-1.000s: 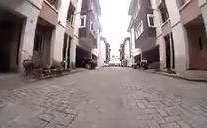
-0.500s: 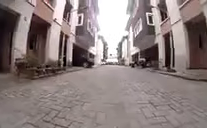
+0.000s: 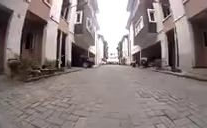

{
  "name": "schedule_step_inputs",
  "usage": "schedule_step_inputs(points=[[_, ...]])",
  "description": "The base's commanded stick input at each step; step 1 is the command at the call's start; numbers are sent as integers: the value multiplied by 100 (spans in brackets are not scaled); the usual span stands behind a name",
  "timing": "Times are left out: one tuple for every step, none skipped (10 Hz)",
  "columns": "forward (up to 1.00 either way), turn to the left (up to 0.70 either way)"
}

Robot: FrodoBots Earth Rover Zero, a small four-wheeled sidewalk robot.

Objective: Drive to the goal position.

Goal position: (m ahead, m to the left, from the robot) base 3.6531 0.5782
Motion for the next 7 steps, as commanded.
schedule_step_inputs(points=[[70,0],[70,0],[70,0],[70,0],[70,0],[70,0],[70,0]])
